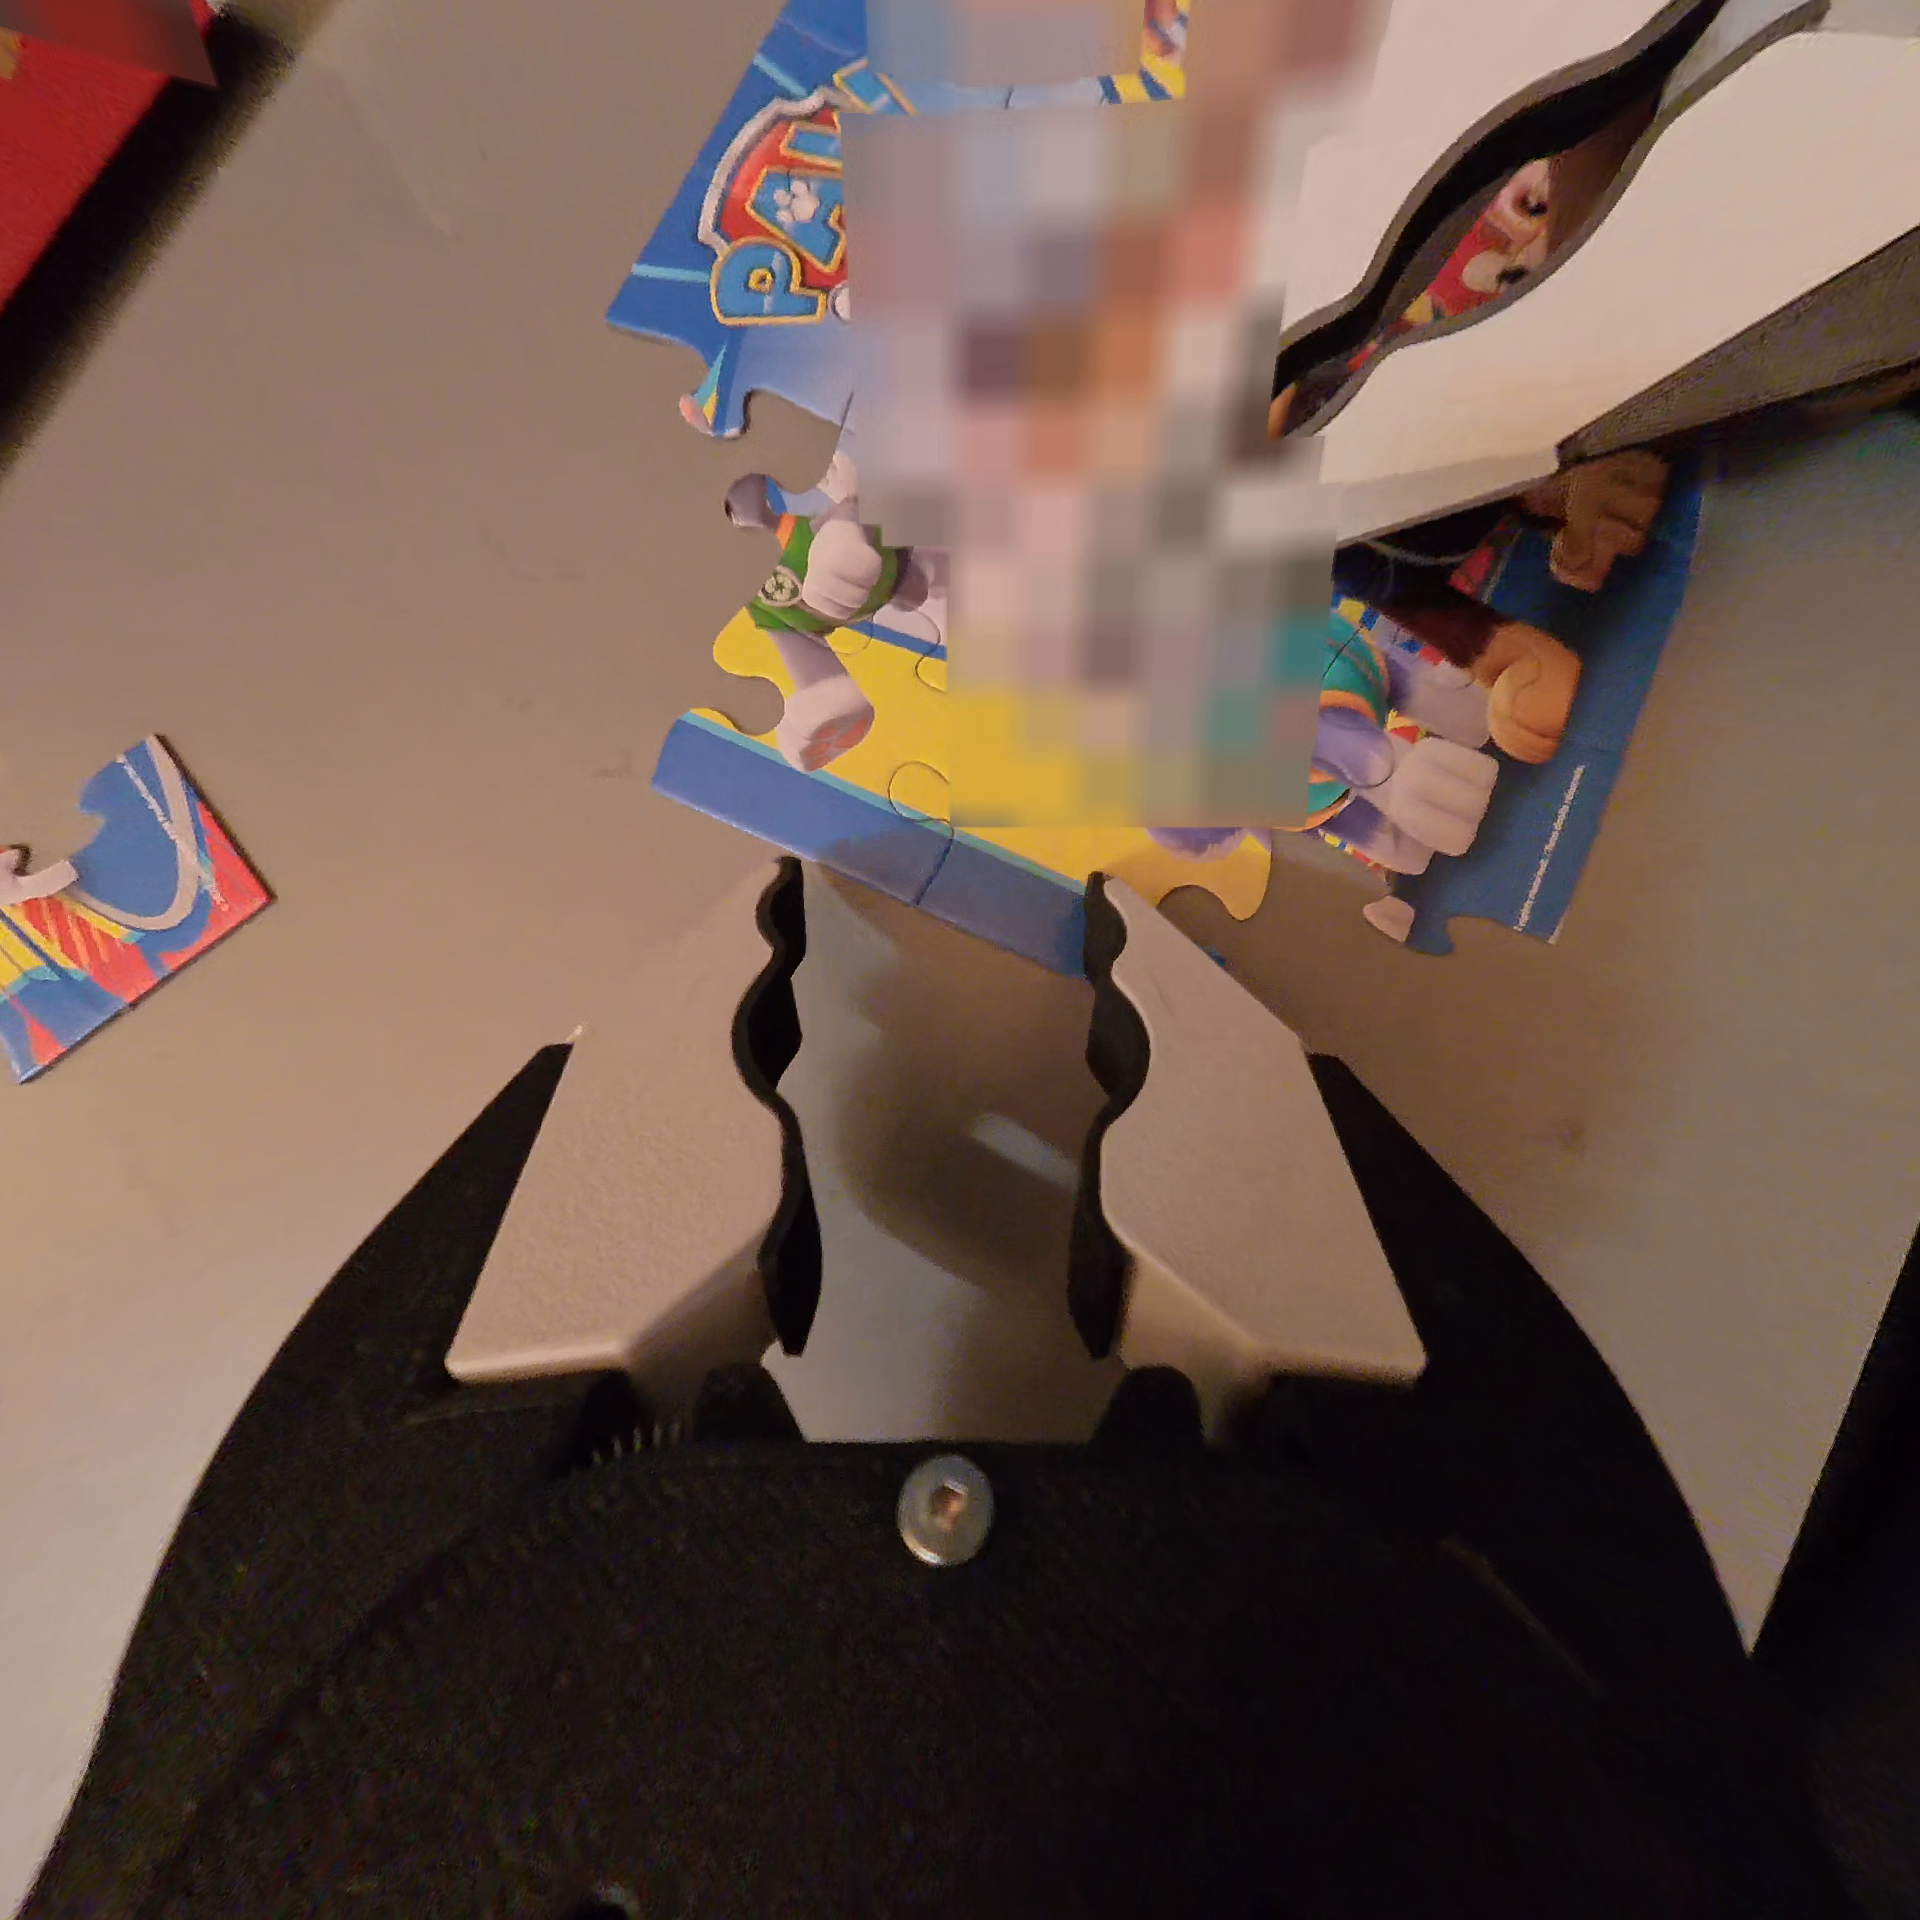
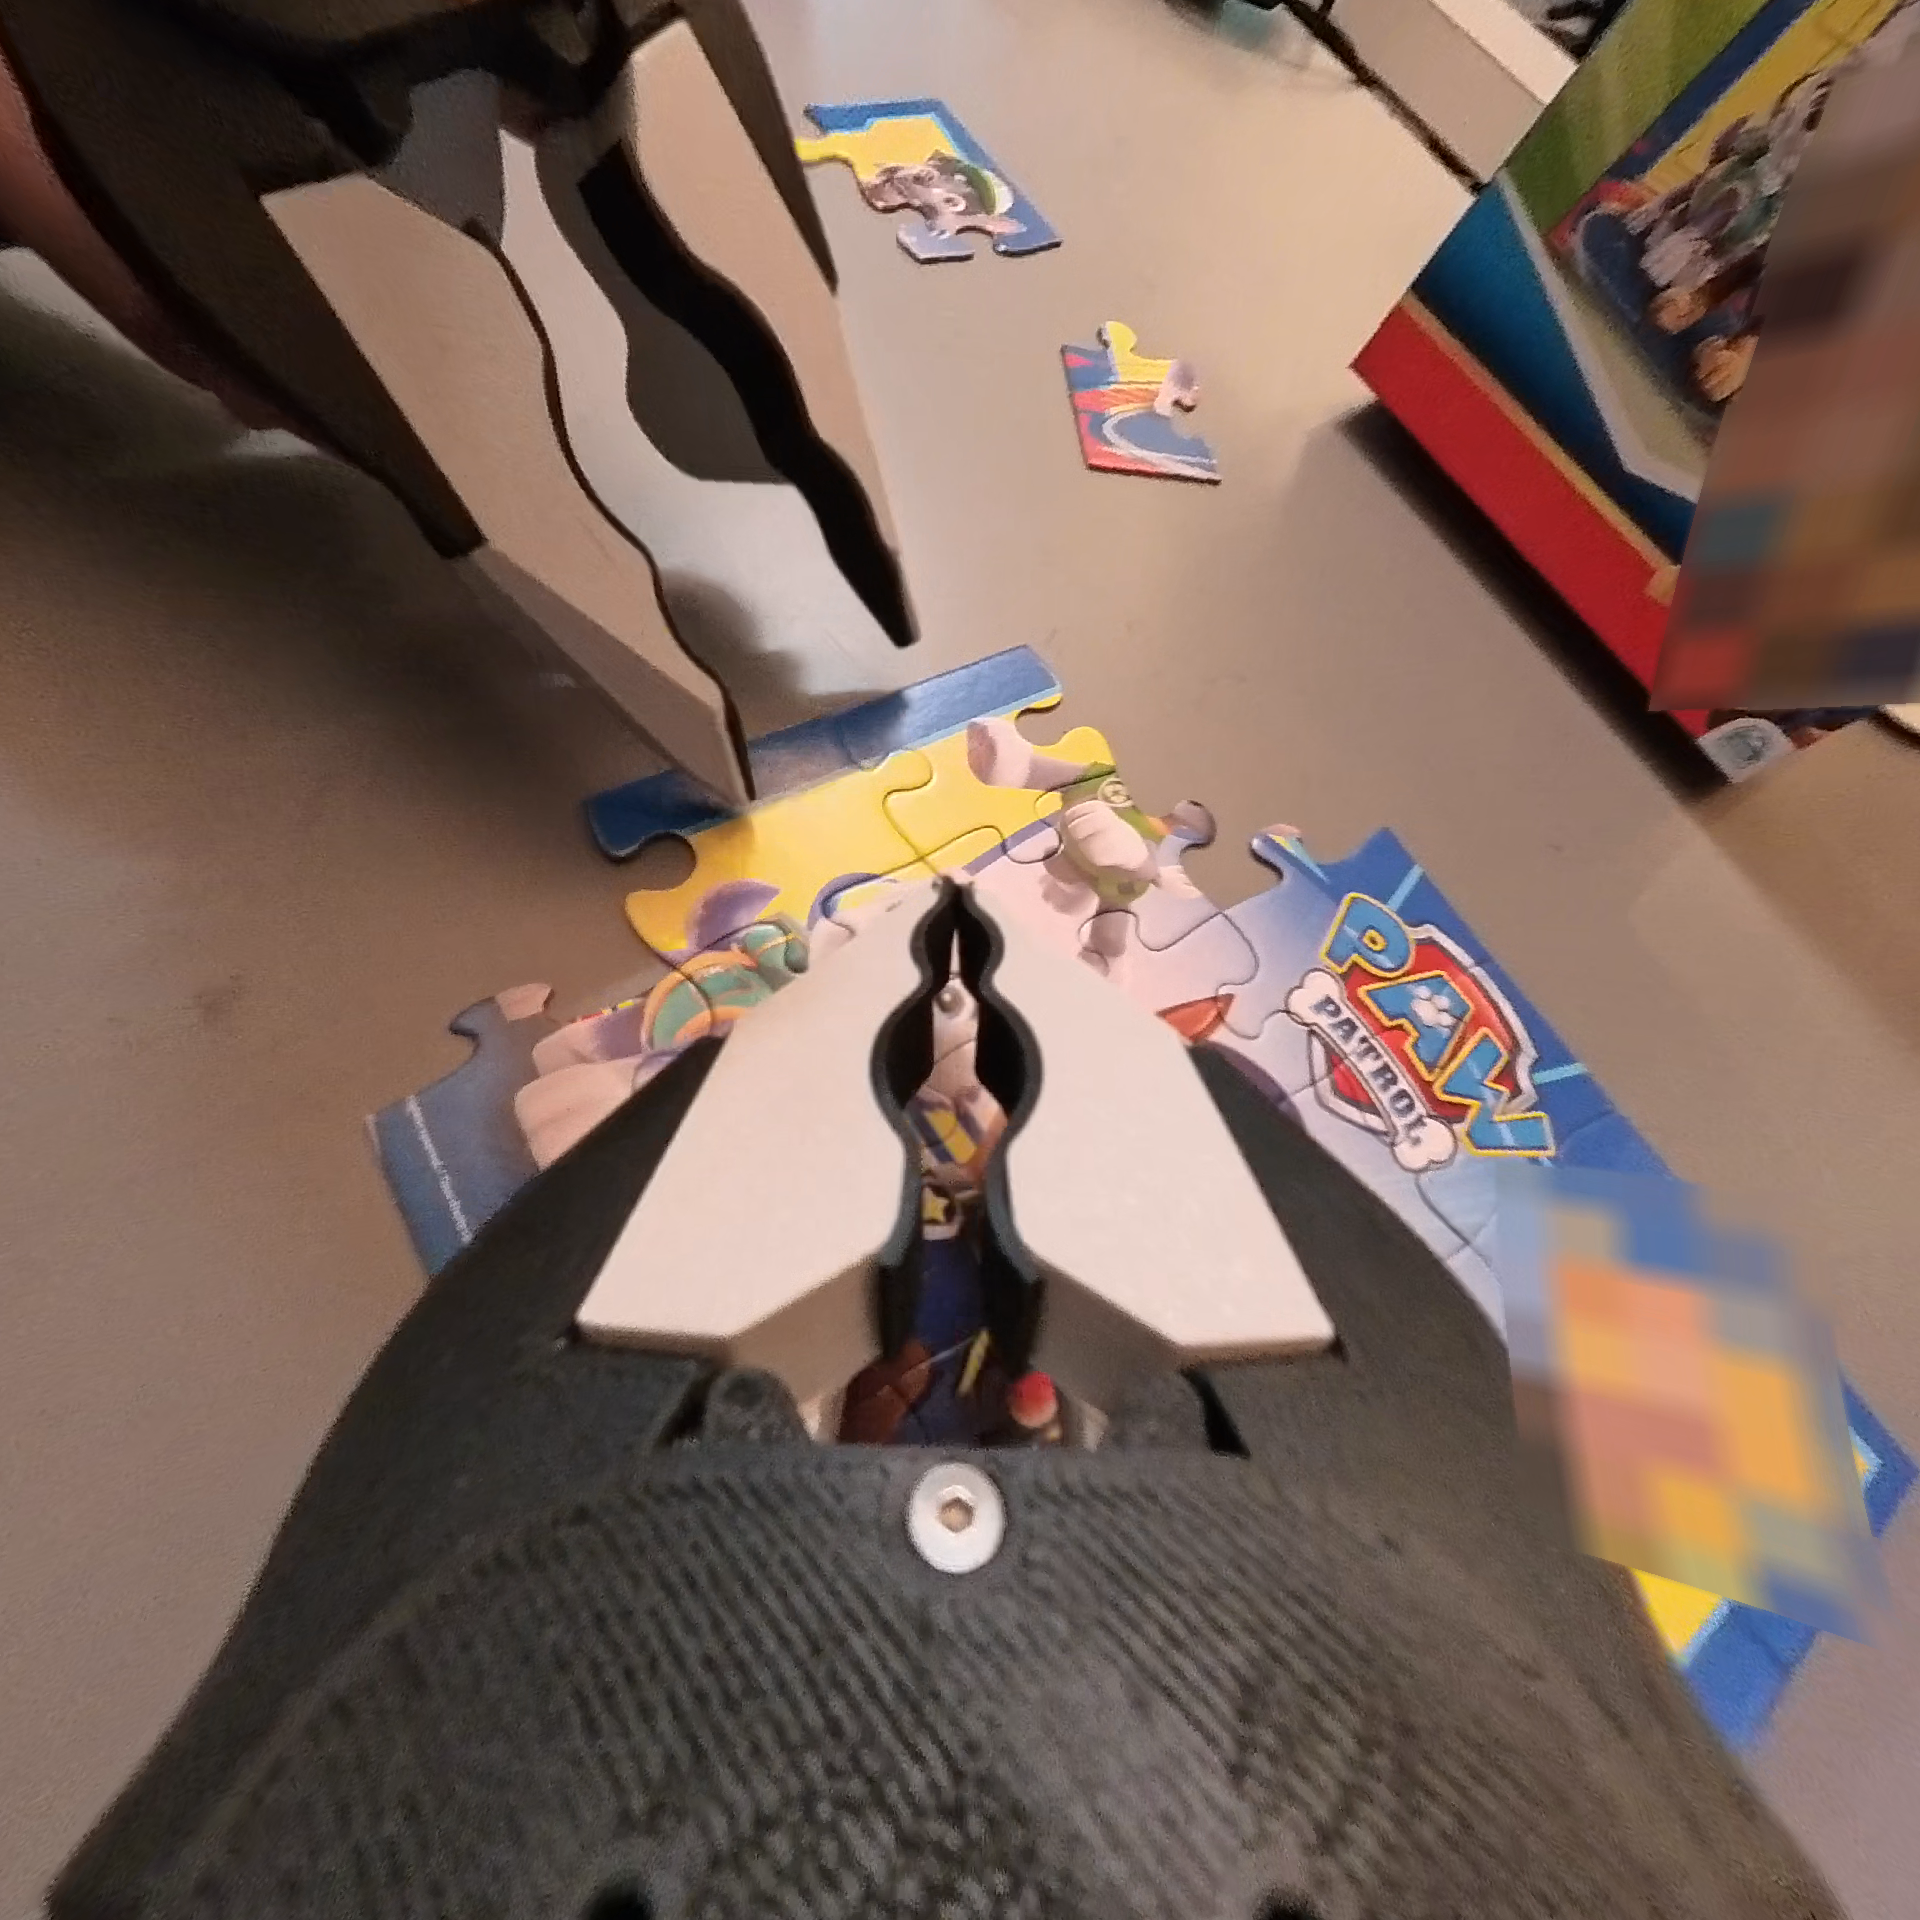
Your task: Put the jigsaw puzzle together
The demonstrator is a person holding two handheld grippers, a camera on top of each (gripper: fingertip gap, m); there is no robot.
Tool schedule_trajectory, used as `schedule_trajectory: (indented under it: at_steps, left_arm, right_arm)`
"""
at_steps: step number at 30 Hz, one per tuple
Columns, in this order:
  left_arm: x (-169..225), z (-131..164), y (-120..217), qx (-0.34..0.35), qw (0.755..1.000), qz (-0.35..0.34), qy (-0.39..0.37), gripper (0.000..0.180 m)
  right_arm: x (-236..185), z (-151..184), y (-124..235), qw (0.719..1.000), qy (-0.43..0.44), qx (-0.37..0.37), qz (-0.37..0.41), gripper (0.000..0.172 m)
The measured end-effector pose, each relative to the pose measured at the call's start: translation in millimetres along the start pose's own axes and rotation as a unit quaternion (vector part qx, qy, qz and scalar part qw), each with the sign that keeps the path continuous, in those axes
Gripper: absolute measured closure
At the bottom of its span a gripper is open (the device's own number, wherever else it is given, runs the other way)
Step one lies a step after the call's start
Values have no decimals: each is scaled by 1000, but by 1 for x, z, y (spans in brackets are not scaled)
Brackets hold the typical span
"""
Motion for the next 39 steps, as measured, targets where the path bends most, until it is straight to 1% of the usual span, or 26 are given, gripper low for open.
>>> schedule_trajectory:
  at_steps: [1, 2, 4, 5, 6, 8, 10, 11, 13, 14, 16, 20, 22, 25, 27, 28, 30, 33, 39]
  left_arm:
    - [-1, -2, 2, 10, 1000, -2, 5, 130]
    - [-2, -3, 4, 16, 1000, -1, 10, 132]
    - [-4, 3, -1, -10, 1000, -11, 7, 133]
    - [-4, 3, -3, -9, 1000, -14, 5, 132]
    - [-4, 2, -1, -1, 1000, -16, 9, 138]
    - [-8, -1, 2, 10, 999, -30, 10, 139]
    - [-12, -7, 6, 48, 998, -31, 26, 141]
    - [-13, -10, 8, 70, 997, -19, 37, 147]
    - [-13, -12, 4, 92, 994, 11, 65, 177]
    - [-11, -10, -1, 83, 994, 24, 72, 180]
    - [-8, -2, -13, 38, 997, 24, 63, 180]
    - [-9, -5, -9, 46, 998, -35, 22, 180]
    - [-4, -4, -12, 36, 999, -19, 22, 180]
    - [-4, -5, -12, 43, 999, -18, 27, 180]
    - [-7, -9, -9, 65, 997, -28, 27, 180]
    - [-5, -9, -9, 67, 997, -19, 24, 180]
    - [-1, -7, -15, 41, 999, -16, 14, 180]
    - [0, -8, -14, 47, 999, -28, 2, 180]
    - [0, -8, -15, 42, 999, -15, 6, 180]
  right_arm:
    - [2, -1, 2, 1000, -3, 8, 3, 172]
    - [3, -2, 4, 1000, -9, 16, 1, 172]
    - [3, -3, 5, 999, -21, 24, -8, 172]
    - [4, -2, 5, 999, -23, 23, -9, 172]
    - [4, -2, 5, 1000, -21, 21, -7, 172]
    - [4, -4, 6, 1000, -11, 24, 3, 172]
    - [5, -6, 7, 999, -8, 31, 15, 172]
    - [8, -6, 8, 999, -13, 30, 26, 172]
    - [13, -4, 9, 998, -25, 28, 41, 172]
    - [16, -4, 11, 998, -31, 31, 46, 172]
    - [20, -5, 14, 997, -42, 43, 54, 172]
    - [26, -5, 19, 995, -60, 55, 64, 172]
    - [29, -4, 20, 993, -70, 53, 73, 172]
    - [33, 1, 19, 992, -87, 42, 75, 172]
    - [34, 0, 20, 992, -92, 46, 77, 172]
    - [35, 0, 21, 991, -94, 48, 78, 172]
    - [34, 0, 20, 991, -97, 50, 75, 172]
    - [35, 0, 20, 991, -95, 47, 78, 172]
    - [33, 0, 19, 992, -96, 46, 72, 172]
Point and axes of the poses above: each gripper's, where its closed fingertips meet, y back along the fingers, z out of its underside, x = y × z across the jaws, the point moved 5 cm from there along y, back along the fingers, and after that the axes turned 5 degrees about -x, right-handed, at the moved point
